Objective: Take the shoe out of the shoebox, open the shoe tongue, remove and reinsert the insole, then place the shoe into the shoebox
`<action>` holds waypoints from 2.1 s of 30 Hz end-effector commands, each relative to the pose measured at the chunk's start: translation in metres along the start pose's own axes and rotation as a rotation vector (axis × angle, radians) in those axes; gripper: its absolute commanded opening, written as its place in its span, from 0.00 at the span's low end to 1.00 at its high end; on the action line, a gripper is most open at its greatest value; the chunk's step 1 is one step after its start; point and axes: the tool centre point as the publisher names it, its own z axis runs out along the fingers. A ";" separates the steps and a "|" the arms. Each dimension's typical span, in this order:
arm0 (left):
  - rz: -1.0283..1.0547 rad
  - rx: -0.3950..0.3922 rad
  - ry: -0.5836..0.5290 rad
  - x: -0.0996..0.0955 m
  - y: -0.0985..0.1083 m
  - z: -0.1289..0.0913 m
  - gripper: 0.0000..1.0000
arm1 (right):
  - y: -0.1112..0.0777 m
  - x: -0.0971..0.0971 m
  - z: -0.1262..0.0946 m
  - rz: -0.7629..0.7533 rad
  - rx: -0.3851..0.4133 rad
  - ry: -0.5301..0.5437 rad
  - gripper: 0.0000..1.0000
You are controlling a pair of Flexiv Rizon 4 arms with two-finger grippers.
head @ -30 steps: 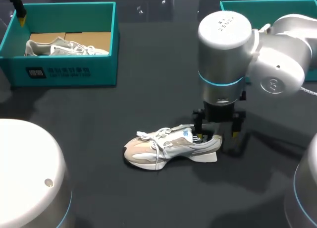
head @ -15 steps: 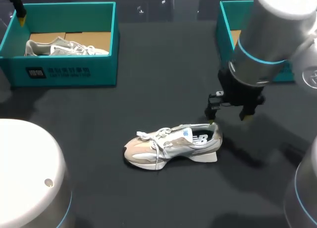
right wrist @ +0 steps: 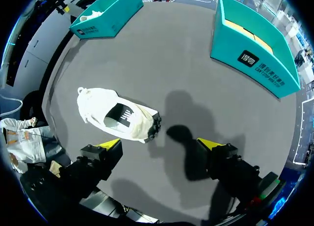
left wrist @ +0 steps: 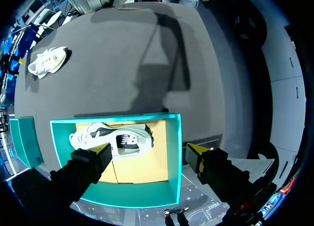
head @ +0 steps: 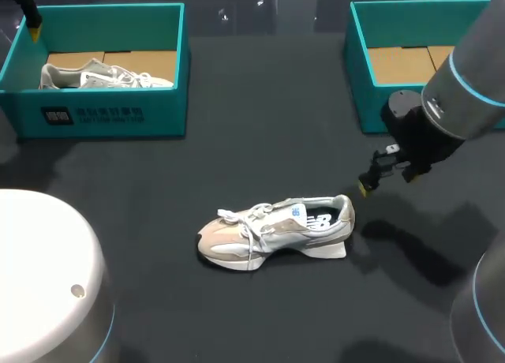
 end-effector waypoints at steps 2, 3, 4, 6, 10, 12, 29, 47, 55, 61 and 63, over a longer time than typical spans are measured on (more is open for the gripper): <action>0.001 -0.002 0.001 0.000 0.000 0.000 1.00 | -0.020 -0.017 0.001 -0.539 -0.477 0.789 1.00; 0.001 -0.002 0.001 0.000 0.000 0.000 1.00 | -0.020 -0.017 0.001 -0.539 -0.477 0.789 1.00; 0.001 -0.002 0.001 0.000 0.000 0.000 1.00 | -0.020 -0.017 0.001 -0.539 -0.477 0.789 1.00; 0.001 -0.002 0.001 0.000 0.000 0.000 1.00 | -0.020 -0.017 0.001 -0.539 -0.477 0.789 1.00; 0.001 -0.002 0.001 0.000 0.000 0.000 1.00 | -0.020 -0.017 0.001 -0.539 -0.477 0.789 1.00; 0.001 -0.002 0.001 0.000 0.000 0.000 1.00 | -0.026 -0.022 0.004 -0.674 -0.592 0.865 1.00; 0.001 -0.002 0.001 0.000 0.000 0.000 1.00 | -0.058 -0.062 0.030 -0.966 -0.957 0.915 1.00; 0.001 -0.002 0.001 0.000 0.000 0.000 1.00 | -0.050 -0.055 0.031 -0.949 -0.788 0.722 1.00; 0.001 -0.002 0.001 0.000 0.000 0.000 1.00 | -0.050 -0.055 0.030 -0.942 -0.727 0.653 1.00; 0.001 -0.002 0.001 0.000 0.000 0.000 1.00 | -0.050 -0.055 0.030 -0.942 -0.727 0.653 1.00; 0.001 -0.002 0.001 0.000 0.000 0.000 1.00 | -0.050 -0.055 0.030 -0.942 -0.727 0.653 1.00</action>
